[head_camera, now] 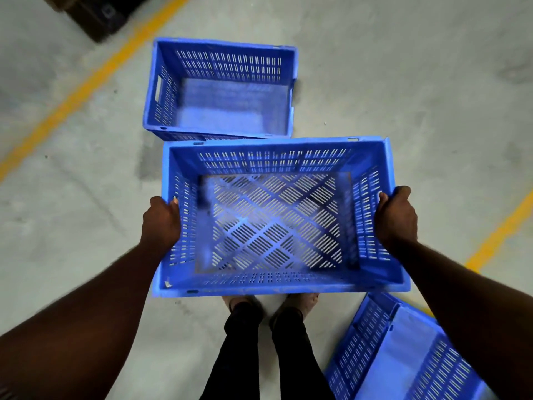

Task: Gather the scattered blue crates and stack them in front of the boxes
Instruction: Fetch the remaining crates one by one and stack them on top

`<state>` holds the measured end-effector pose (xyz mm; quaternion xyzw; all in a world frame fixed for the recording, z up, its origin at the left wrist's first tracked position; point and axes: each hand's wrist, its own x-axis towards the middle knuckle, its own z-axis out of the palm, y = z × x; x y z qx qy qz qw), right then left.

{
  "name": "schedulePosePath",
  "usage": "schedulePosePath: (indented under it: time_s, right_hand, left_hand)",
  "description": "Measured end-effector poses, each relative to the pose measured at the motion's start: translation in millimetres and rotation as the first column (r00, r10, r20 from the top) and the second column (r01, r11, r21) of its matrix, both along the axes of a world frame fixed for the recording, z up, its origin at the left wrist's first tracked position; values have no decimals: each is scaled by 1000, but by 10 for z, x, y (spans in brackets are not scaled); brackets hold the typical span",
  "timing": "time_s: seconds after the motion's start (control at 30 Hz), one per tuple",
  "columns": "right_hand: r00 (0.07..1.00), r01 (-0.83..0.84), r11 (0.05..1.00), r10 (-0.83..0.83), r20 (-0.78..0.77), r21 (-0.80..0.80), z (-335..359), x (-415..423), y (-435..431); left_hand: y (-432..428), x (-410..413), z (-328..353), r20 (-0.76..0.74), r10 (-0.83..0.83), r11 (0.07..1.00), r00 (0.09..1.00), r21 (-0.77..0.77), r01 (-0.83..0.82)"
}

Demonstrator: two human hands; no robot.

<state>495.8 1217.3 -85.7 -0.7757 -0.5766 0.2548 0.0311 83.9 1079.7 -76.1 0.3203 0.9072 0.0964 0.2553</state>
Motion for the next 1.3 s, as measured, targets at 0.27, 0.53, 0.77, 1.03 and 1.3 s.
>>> schedulePosePath:
  time_s: [0.27,0.53,0.77,1.03,1.3]
  right_hand:
    - [995,-56,998,54,-78,-29,609,-144,-34]
    - [981,-159,987,161,-105,23,1115,-605,-136]
    - [950,-280,960,281,-134,29,1311,-1366,-584]
    - [891,-431,900,435,-132,59,1492,-2608,-1336]
    - [766,-618,778,628,-139,110,2059,-4100,-2159]
  left_hand:
    - [-320,-76,699,14,102,995,995,1,-102]
    - [-856,-294,1250,-28,184,982,982,45,-183]
    - [-1734,-826,1459,-36,296,954,954,50,-295]
    - [-3005,-1650,1602,-23,449,892,893,61,-447]
    - [-4370,-2511,2142,5,649,759,761,53,-649]
